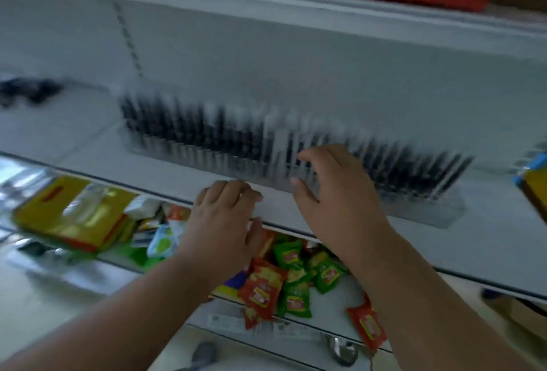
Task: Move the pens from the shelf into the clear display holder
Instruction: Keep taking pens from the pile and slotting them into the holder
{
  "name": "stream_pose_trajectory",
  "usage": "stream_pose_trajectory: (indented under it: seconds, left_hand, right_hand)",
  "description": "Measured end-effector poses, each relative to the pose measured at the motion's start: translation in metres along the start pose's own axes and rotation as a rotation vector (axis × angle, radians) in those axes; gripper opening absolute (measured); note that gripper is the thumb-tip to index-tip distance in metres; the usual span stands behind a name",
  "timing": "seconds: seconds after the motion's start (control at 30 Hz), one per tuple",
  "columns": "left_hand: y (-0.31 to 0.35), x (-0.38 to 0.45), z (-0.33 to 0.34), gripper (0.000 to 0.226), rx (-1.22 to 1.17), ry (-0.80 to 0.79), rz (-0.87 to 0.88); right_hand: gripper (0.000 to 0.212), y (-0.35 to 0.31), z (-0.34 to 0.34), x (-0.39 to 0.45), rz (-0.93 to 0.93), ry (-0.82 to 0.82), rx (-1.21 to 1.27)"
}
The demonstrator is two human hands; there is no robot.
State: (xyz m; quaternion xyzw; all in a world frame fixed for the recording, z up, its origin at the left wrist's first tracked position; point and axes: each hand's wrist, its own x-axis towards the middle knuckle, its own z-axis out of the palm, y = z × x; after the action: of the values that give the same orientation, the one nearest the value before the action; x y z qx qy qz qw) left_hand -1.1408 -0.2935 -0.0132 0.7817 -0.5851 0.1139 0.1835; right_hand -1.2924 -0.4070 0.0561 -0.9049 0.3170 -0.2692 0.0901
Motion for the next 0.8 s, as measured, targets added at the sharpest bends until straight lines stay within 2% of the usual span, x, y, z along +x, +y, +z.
stream_pose_trajectory:
  seconds: [0.17, 0.3, 0.47, 0.67, 0.8]
  left_hand:
    - [-0.076, -0.047, -0.039, 0.038, 0.077, 0.024, -0.214]
    - [-0.130, -0.075, -0.062, 0.042, 0.108, 0.063, -0.312]
    - [-0.211, -0.121, -0.084, 0.040, 0.168, 0.056, -0.362]
    - [-0.323, -0.163, -0.126, 0.045, 0.228, -0.022, -0.377]
    - [-0.374, -0.165, -0.154, 0.048, 0.224, -0.027, -0.375]
  right_hand:
    - [0.039, -0.083, 0.034, 0.029, -0.122, -0.126, 0.055]
    - [0.039, -0.142, 0.057, 0.046, -0.193, -0.178, 0.077]
    - [0.043, -0.226, 0.103, 0.057, -0.218, -0.240, 0.113]
    - [0.041, -0.347, 0.155, 0.080, -0.213, -0.195, 0.115]
    - [0.040, -0.399, 0.174, 0.099, -0.198, -0.205, 0.138]
